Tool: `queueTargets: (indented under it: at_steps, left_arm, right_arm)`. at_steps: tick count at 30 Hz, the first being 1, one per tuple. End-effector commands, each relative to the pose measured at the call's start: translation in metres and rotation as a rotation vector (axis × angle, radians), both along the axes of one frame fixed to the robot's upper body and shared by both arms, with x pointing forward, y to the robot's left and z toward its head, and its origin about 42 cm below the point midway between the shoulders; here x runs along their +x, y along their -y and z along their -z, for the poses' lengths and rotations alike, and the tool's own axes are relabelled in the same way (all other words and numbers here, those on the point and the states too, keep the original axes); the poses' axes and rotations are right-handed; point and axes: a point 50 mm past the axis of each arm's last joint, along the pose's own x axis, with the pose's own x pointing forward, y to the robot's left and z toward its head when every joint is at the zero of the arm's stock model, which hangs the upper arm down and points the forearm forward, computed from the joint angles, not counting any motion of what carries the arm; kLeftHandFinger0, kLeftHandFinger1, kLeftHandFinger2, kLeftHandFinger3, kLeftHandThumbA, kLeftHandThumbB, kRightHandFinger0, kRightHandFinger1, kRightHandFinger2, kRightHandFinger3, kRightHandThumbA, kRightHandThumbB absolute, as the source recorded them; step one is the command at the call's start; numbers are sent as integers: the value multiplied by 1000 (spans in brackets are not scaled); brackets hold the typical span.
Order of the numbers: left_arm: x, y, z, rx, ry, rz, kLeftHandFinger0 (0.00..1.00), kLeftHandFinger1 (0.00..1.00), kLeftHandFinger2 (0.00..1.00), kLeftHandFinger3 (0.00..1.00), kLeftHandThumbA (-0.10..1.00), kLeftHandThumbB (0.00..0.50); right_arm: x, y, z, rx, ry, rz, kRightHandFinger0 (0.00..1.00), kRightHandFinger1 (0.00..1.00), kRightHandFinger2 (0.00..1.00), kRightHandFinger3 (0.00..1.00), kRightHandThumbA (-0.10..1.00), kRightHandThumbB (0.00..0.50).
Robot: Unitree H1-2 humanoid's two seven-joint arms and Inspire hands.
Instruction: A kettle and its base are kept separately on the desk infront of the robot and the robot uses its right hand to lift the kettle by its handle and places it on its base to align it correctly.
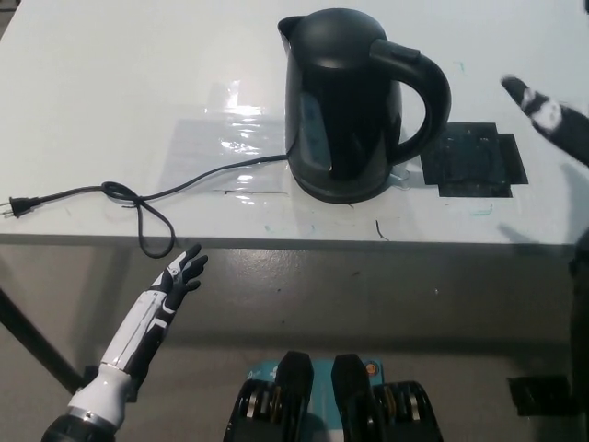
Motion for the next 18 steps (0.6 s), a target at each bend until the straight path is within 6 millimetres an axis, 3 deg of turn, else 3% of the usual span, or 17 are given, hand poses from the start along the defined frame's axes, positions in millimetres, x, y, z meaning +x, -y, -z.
queueTargets:
  at_steps: [1, 3, 4, 6, 7, 9, 13, 18]
  left_arm:
    - [4, -1, -14, 11, 84, 30, 1000, 1000, 1000, 1000, 1000, 111]
    - [5, -2, -15, 9, 84, 28, 1000, 1000, 1000, 1000, 1000, 122]
    - [5, -2, -15, 9, 84, 28, 1000, 1000, 1000, 1000, 1000, 123]
    - [6, -1, -16, 13, 81, 29, 1000, 1000, 1000, 1000, 1000, 128]
    - [6, -1, -16, 13, 81, 29, 1000, 1000, 1000, 1000, 1000, 128]
    - [6, -1, -16, 14, 85, 29, 1000, 1000, 1000, 1000, 1000, 120]
    - [4, -3, -16, 17, 84, 24, 1000, 1000, 1000, 1000, 1000, 109]
    - [1, -4, -12, 16, 73, 24, 1000, 1000, 1000, 1000, 1000, 133]
  right_arm:
    - [-110, -1, -10, -238, 344, 213, 1000, 1000, 1000, 1000, 1000, 436]
    - [-122, 1, 22, -248, 235, 199, 1000, 1000, 1000, 1000, 1000, 438]
    - [-123, 1, 25, -248, 223, 201, 1000, 1000, 1000, 1000, 1000, 437]
    - [-125, 4, 51, -241, 118, 182, 1000, 1000, 1000, 1000, 1000, 475]
    - [-125, 4, 56, -240, 98, 173, 1000, 1000, 1000, 1000, 1000, 477]
    - [-127, 7, 85, -258, -17, 163, 1000, 1000, 1000, 1000, 1000, 469]
    - [-123, 5, 114, -253, -129, 142, 1000, 1000, 1000, 1000, 1000, 485]
    - [-115, 7, 145, -281, -245, 127, 1000, 1000, 1000, 1000, 1000, 442]
